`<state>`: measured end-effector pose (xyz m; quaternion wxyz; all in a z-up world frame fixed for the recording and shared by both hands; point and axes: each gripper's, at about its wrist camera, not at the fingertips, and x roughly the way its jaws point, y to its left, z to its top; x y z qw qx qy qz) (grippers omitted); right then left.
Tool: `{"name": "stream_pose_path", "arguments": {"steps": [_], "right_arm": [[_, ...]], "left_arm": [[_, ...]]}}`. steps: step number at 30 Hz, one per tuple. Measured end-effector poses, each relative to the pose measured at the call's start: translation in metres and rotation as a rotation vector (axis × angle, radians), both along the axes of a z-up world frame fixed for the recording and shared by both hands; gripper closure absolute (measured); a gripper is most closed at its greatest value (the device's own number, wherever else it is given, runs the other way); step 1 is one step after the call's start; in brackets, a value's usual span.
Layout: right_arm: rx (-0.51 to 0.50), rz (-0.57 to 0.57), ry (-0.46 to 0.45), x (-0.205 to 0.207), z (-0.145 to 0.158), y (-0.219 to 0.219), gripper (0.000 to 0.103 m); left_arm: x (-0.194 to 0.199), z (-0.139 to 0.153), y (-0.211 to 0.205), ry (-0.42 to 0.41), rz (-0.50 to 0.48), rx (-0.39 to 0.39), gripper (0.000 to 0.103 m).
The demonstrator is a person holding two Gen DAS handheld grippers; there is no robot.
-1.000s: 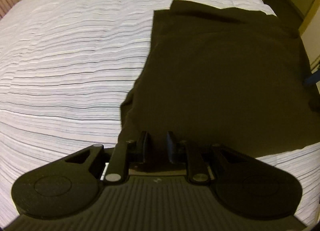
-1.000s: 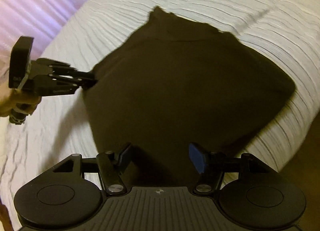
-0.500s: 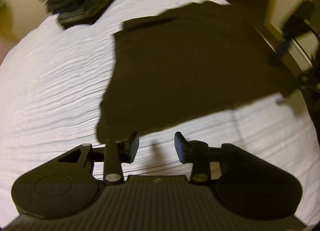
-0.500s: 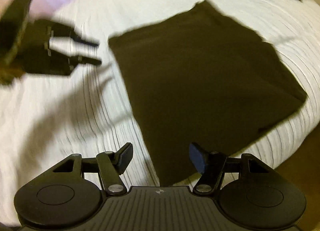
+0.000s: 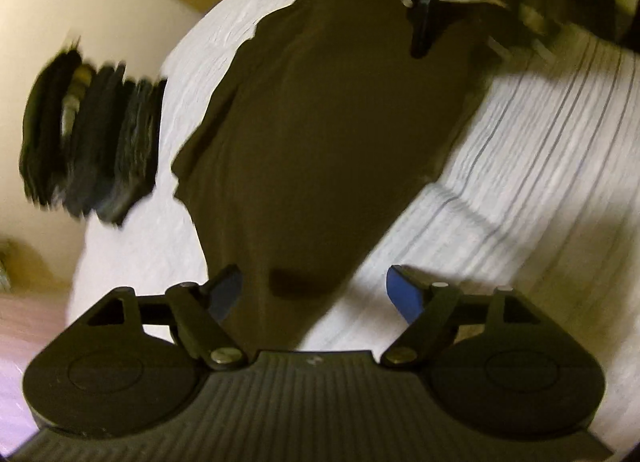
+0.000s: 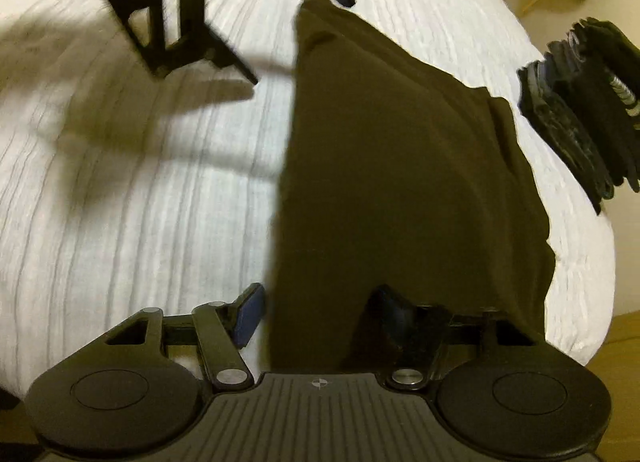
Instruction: Fold clothes
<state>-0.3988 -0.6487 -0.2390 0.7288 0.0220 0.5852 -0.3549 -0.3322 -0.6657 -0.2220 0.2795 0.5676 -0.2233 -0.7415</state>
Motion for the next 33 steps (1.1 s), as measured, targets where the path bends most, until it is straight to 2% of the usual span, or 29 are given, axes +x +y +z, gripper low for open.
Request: {"name": "stream_pose_path", "arguments": {"steps": [3,7,10,12,14,16,20,26,30,32,33], "right_arm": [[0.016,-0.019,-0.042,-0.01,0.013,-0.011,0.09],[0.002,-0.025,-0.083,-0.03,0.043,-0.013,0.093],[-0.008,-0.029,-0.113,-0.045,0.065,-0.015,0.093],[-0.014,-0.03,-0.131,-0.055,0.079,-0.016,0.093],[-0.018,-0.021,-0.133,-0.058,0.084,-0.016,0.093],[-0.022,-0.012,-0.139,-0.061,0.094,-0.025,0.093],[-0.055,0.022,-0.161,-0.065,0.125,-0.042,0.093],[-0.211,0.138,-0.2,-0.055,0.194,-0.084,0.093],[-0.317,0.269,-0.238,-0.036,0.23,-0.097,0.093],[-0.357,0.343,-0.265,-0.027,0.243,-0.092,0.093],[-0.368,0.379,-0.276,-0.024,0.245,-0.088,0.093]], "left_arm": [[-0.011,-0.011,-0.013,-0.021,-0.037,-0.05,0.026],[-0.023,-0.016,-0.029,-0.051,-0.066,-0.086,0.027],[-0.03,-0.013,-0.037,-0.06,-0.069,-0.086,0.043],[-0.033,-0.008,-0.043,-0.051,-0.06,-0.055,0.066],[-0.036,-0.001,-0.048,-0.047,-0.04,-0.02,0.075],[-0.034,0.015,-0.055,-0.034,-0.015,-0.006,0.078],[-0.023,0.061,-0.074,0.01,0.051,-0.031,0.081],[0.006,0.144,-0.093,0.02,0.205,-0.159,0.082],[0.024,0.185,-0.072,0.012,0.338,-0.246,0.082],[0.028,0.191,-0.049,0.012,0.398,-0.245,0.082],[0.027,0.185,-0.034,0.013,0.417,-0.216,0.082]]}}
